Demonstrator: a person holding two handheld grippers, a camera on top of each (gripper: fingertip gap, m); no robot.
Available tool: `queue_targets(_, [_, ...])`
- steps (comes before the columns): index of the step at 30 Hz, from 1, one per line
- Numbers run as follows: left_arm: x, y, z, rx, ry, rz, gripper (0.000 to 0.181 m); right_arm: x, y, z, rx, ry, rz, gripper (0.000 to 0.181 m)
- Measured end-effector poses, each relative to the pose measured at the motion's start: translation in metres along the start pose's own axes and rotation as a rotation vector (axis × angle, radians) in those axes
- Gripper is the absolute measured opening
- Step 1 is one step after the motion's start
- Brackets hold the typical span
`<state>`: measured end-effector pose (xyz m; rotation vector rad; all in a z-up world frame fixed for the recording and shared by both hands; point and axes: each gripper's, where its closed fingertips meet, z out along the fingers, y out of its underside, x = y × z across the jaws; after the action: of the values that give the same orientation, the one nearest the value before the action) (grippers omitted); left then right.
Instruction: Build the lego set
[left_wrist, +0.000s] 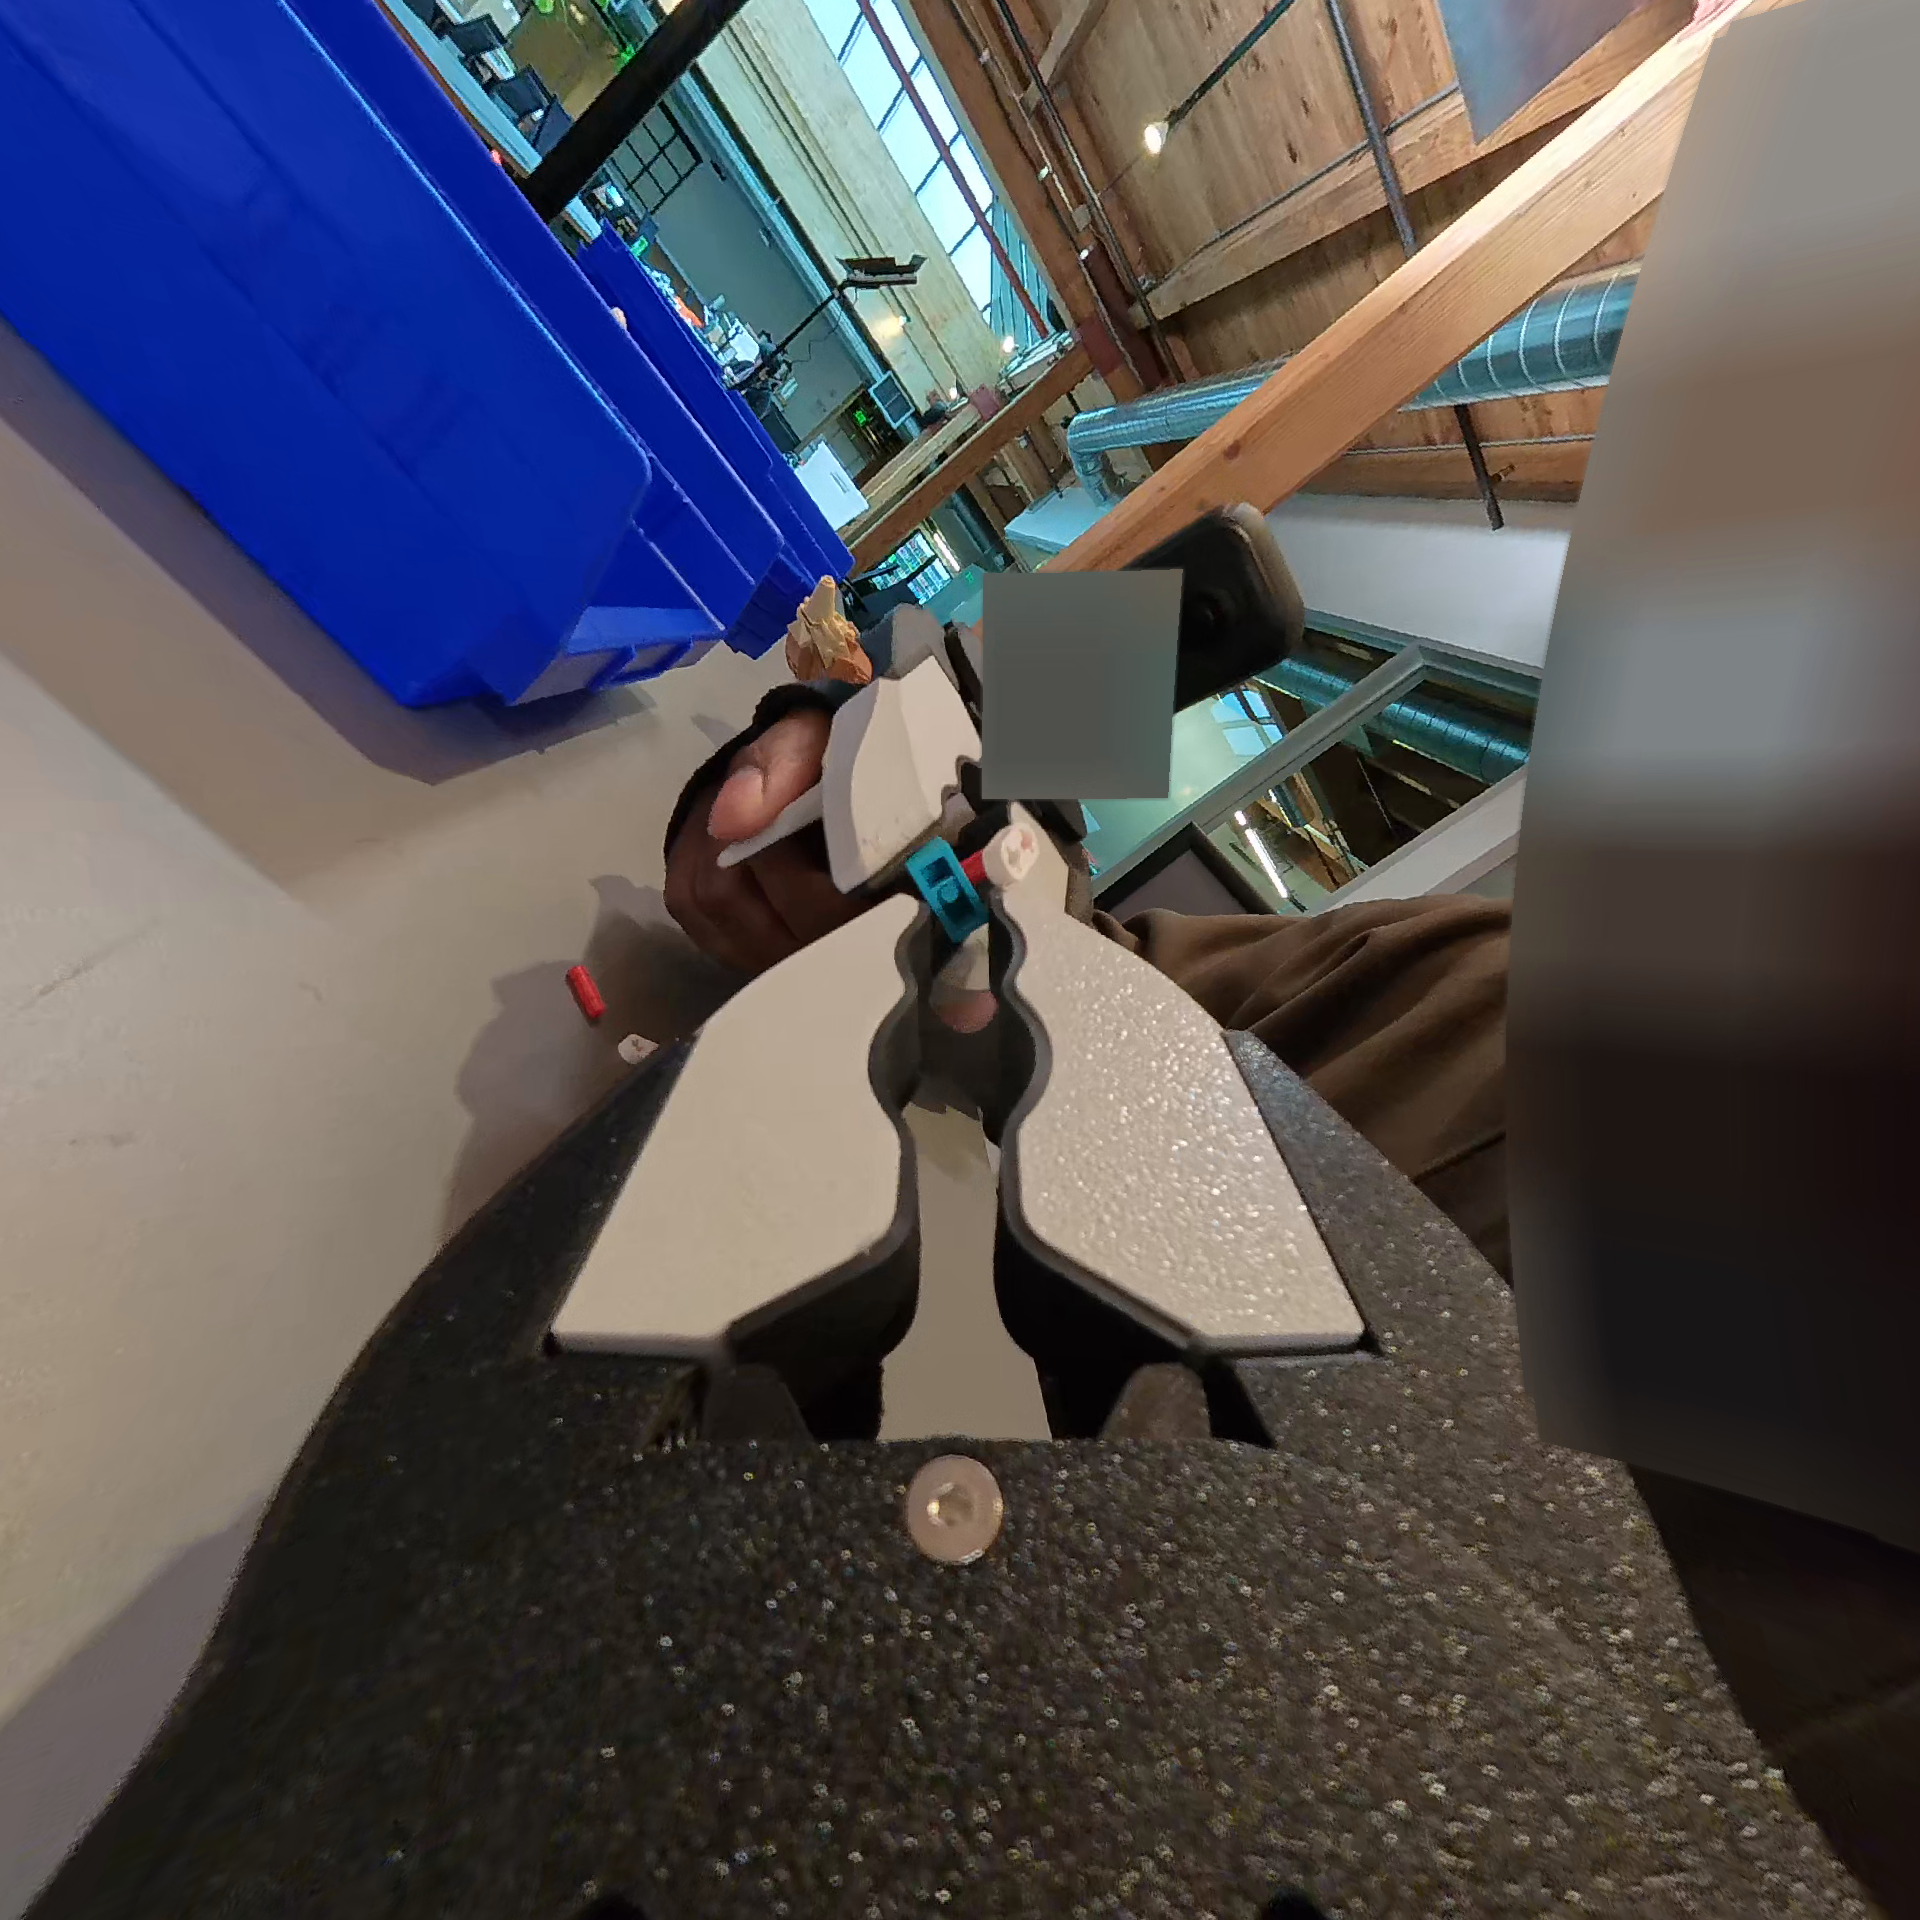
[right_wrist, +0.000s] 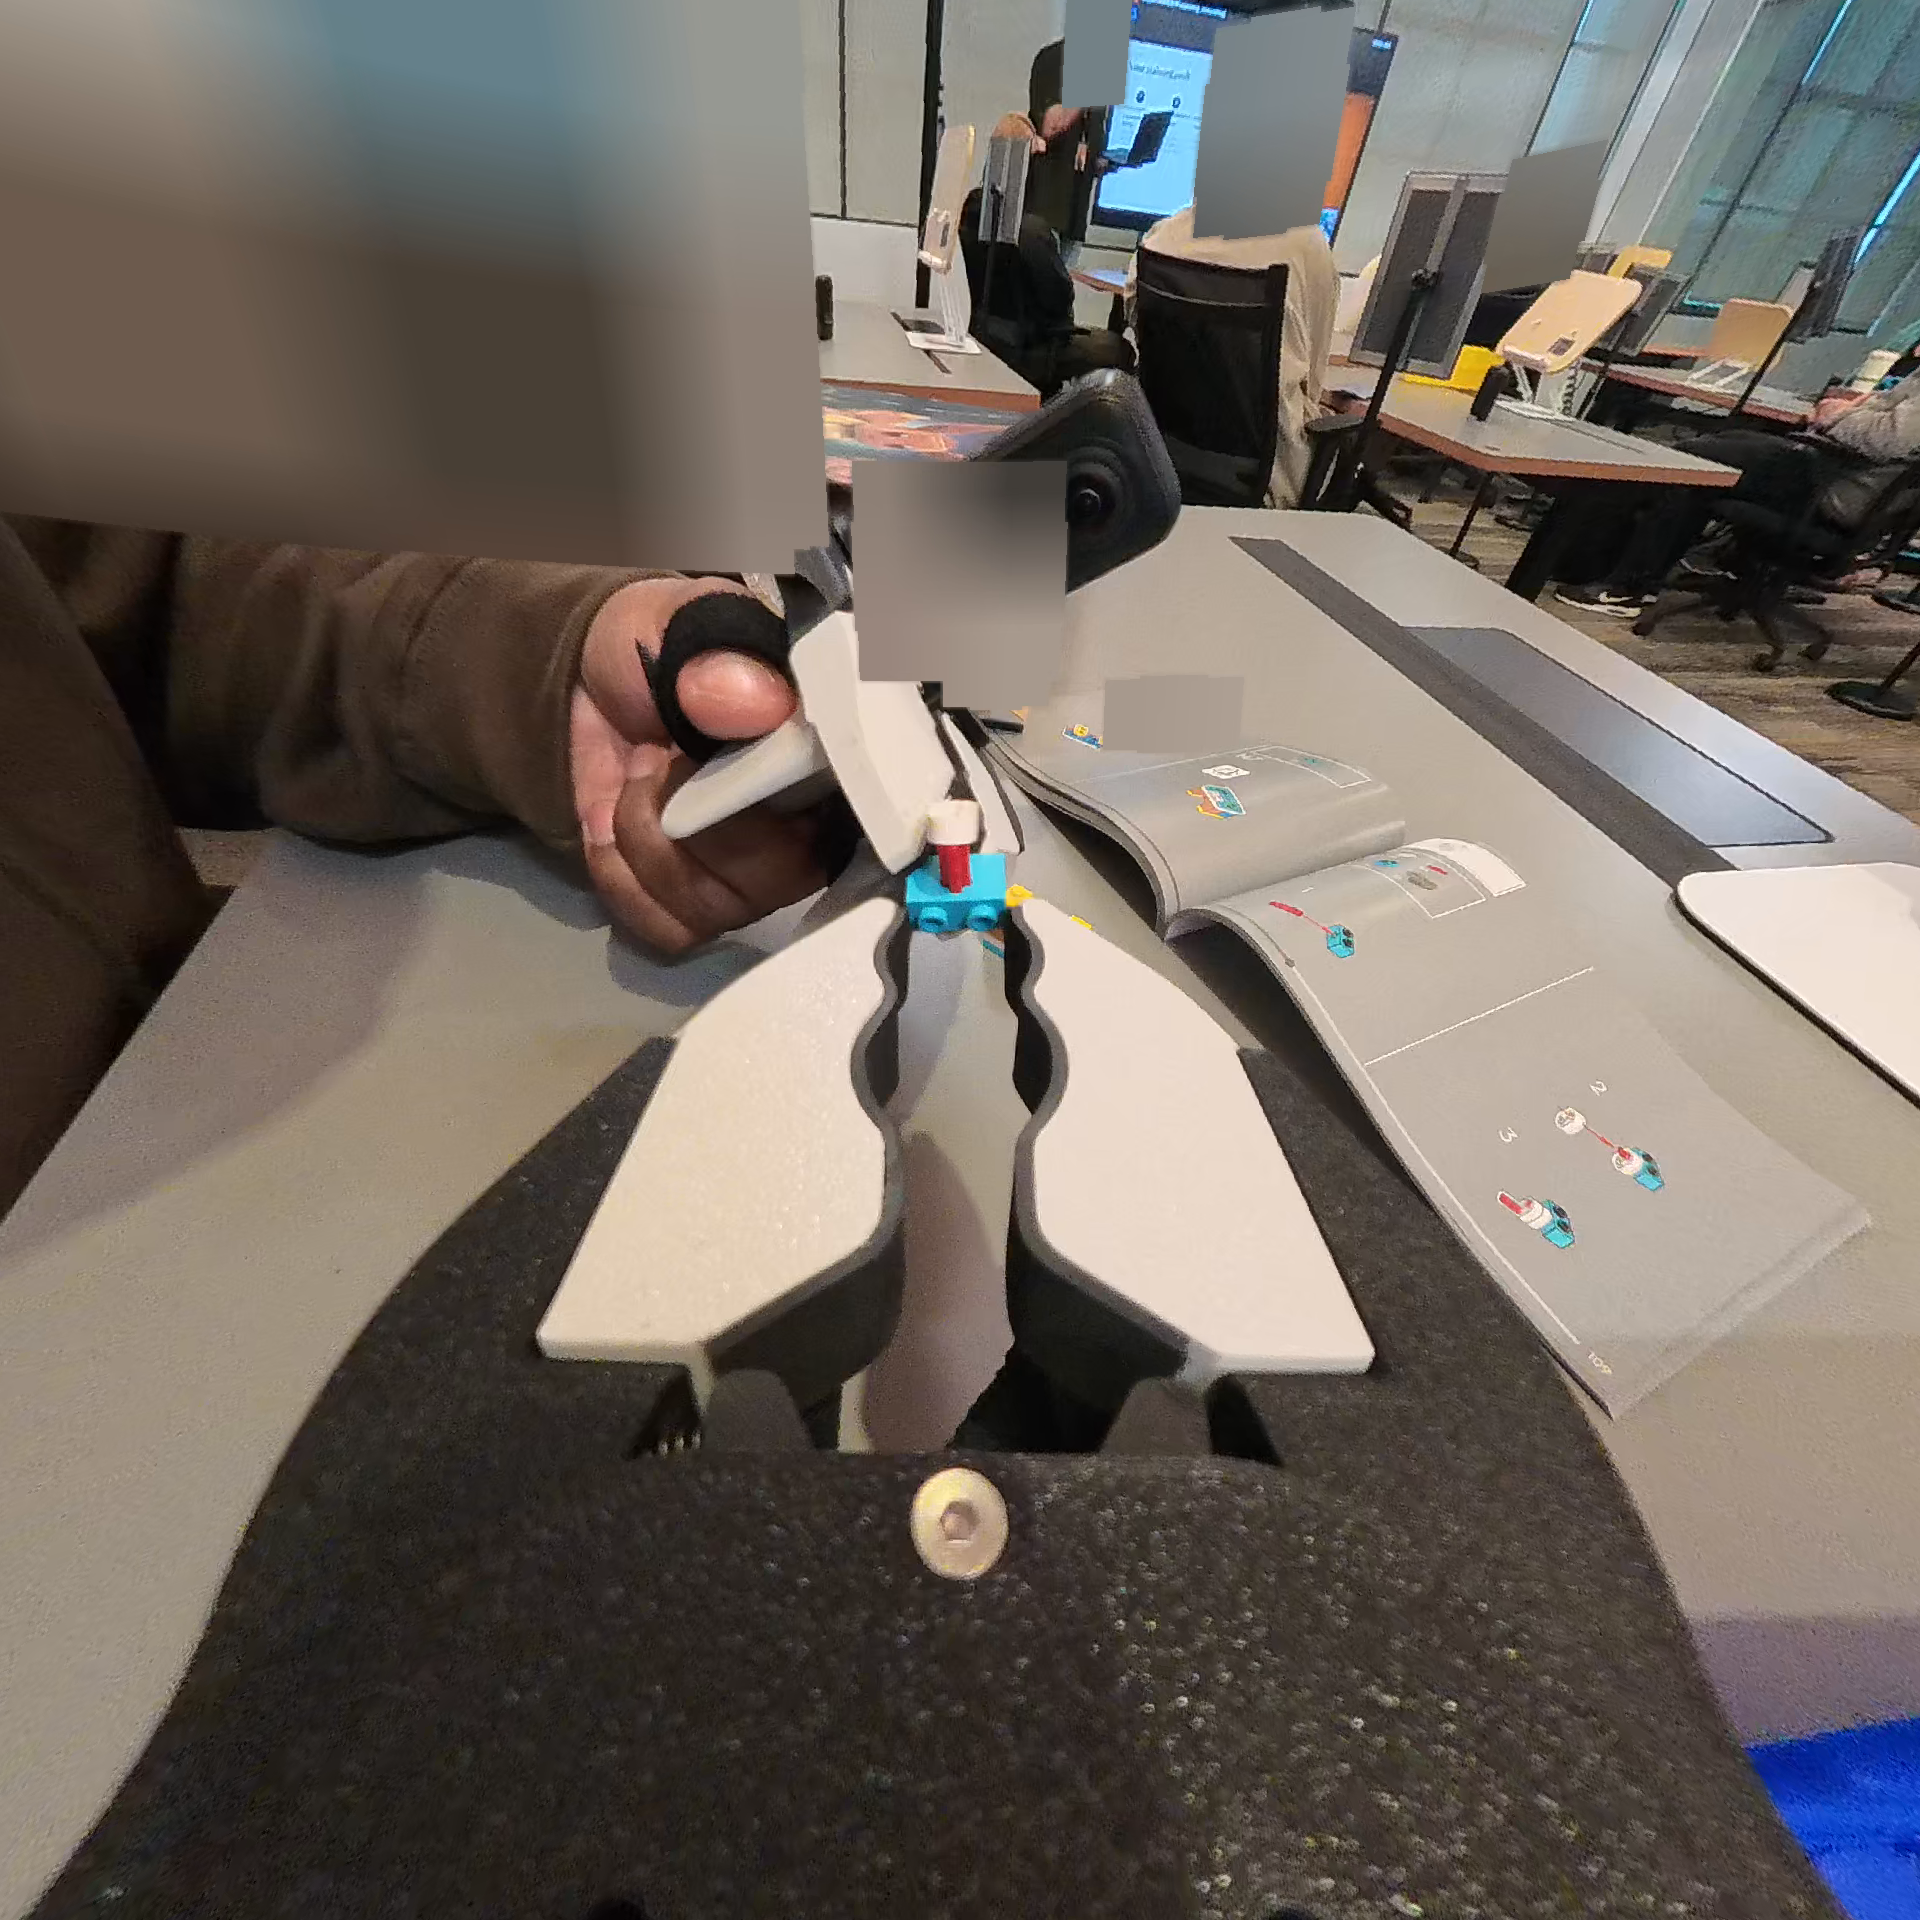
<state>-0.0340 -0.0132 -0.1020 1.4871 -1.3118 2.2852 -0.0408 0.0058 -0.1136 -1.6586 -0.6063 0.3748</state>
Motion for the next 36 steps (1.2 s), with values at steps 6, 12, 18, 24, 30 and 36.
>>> queue_targets(6, [-0.007,-0.003,-0.003,0.021,-0.042,0.016,0.009,0.003,0.003,-0.001,-0.019,-0.006,0.054,0.021])
queue_targets(12, [-0.013,-0.010,-0.007,0.053,-0.137,0.121,0.009,0.007,-0.002,-0.006,0.013,-0.092,0.327,0.034])
queue_targets(18, [-0.015,-0.010,-0.005,0.049,-0.205,0.248,0.009,0.011,-0.017,-0.012,0.141,-0.193,0.604,0.046])
queue_targets(24, [-0.016,-0.006,-0.002,0.021,-0.227,0.324,0.009,0.013,-0.013,-0.011,0.138,-0.204,0.680,0.044])
queue_targets(30, [-0.013,-0.006,-0.001,0.012,-0.235,0.379,0.009,0.015,-0.010,-0.011,0.145,-0.219,0.712,0.035])
queue_targets(36, [-0.011,-0.006,0.000,0.010,-0.219,0.387,0.009,0.010,-0.015,-0.012,0.170,-0.269,0.718,0.024])
